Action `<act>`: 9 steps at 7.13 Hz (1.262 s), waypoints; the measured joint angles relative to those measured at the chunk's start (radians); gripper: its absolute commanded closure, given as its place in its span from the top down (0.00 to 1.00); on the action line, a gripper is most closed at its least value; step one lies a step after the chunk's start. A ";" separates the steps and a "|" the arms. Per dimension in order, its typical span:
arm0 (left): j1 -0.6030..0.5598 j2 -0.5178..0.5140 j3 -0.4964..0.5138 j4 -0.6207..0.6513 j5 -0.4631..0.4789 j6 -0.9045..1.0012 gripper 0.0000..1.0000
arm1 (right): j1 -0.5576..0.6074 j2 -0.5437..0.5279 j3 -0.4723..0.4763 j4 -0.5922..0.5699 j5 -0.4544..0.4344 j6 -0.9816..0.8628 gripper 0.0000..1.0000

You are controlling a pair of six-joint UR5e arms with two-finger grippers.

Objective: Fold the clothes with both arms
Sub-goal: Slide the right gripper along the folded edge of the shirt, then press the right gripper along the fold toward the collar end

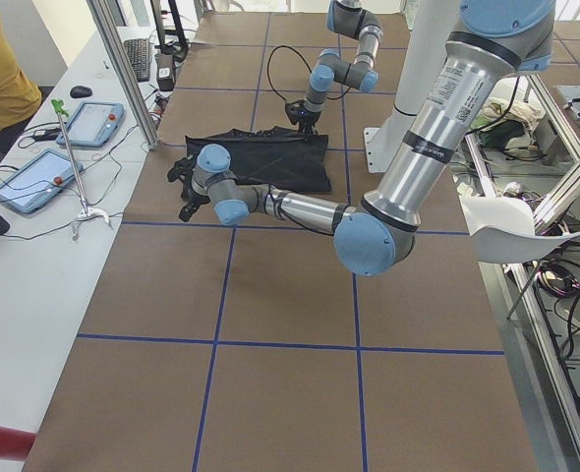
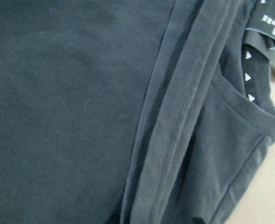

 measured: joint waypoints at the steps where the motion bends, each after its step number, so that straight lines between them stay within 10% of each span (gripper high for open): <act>1: 0.000 0.000 0.000 0.000 0.000 0.000 1.00 | 0.000 -0.005 0.004 0.000 -0.002 -0.004 0.29; 6: 0.000 0.000 -0.003 0.000 0.000 -0.001 1.00 | 0.005 -0.124 0.120 0.000 -0.005 -0.023 0.31; 9: 0.000 0.000 -0.003 0.000 0.000 0.000 1.00 | 0.026 -0.157 0.167 0.002 -0.002 -0.056 0.57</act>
